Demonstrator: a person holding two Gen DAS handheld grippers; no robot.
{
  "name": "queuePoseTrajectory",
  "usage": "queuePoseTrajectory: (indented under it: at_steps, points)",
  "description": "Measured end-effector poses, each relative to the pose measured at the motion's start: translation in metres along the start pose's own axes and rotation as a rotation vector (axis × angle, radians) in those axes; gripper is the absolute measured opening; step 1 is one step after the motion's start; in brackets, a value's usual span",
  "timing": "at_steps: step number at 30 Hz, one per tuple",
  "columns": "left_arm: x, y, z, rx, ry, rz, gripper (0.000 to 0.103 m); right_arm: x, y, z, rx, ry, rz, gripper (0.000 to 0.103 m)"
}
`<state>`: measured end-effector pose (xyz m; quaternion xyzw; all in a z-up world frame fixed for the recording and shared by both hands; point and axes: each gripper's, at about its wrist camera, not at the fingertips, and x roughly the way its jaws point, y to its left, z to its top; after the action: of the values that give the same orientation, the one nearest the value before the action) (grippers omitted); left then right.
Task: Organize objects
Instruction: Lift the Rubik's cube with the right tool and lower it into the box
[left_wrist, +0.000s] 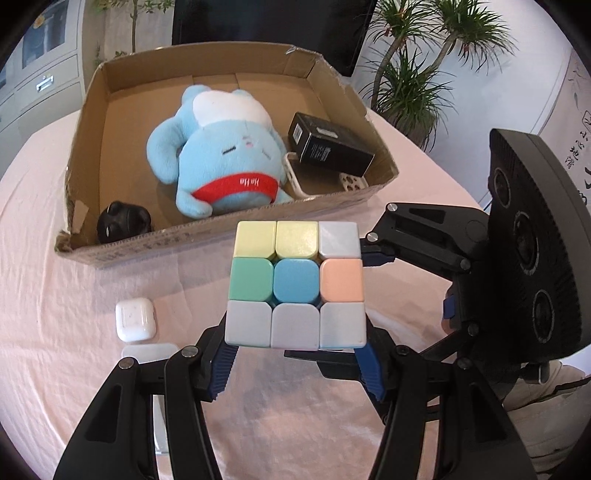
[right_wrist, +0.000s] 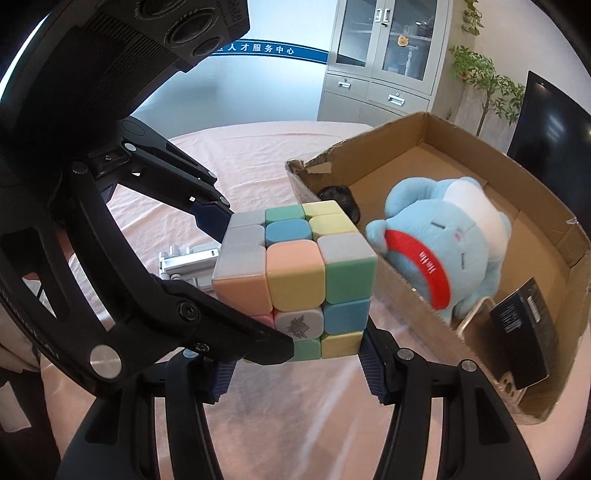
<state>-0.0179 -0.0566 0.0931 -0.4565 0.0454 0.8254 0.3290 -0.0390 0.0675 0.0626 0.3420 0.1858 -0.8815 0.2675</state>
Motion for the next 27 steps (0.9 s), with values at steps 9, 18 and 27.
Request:
queuePoseTrajectory:
  at_steps: [9,18,27]
  points:
    - [-0.020,0.008,0.022,0.023,-0.049,0.014,0.056,-0.014,-0.013,0.024,-0.020,-0.019,-0.040,0.056]
    - [-0.029,0.030,0.062,0.039,-0.091,0.061,0.056,-0.009,-0.036,0.067,-0.027,-0.056,-0.064,0.056]
    - [-0.018,0.064,0.090,0.042,-0.088,0.115,0.056,0.023,-0.063,0.101,-0.022,-0.041,-0.038,0.056]
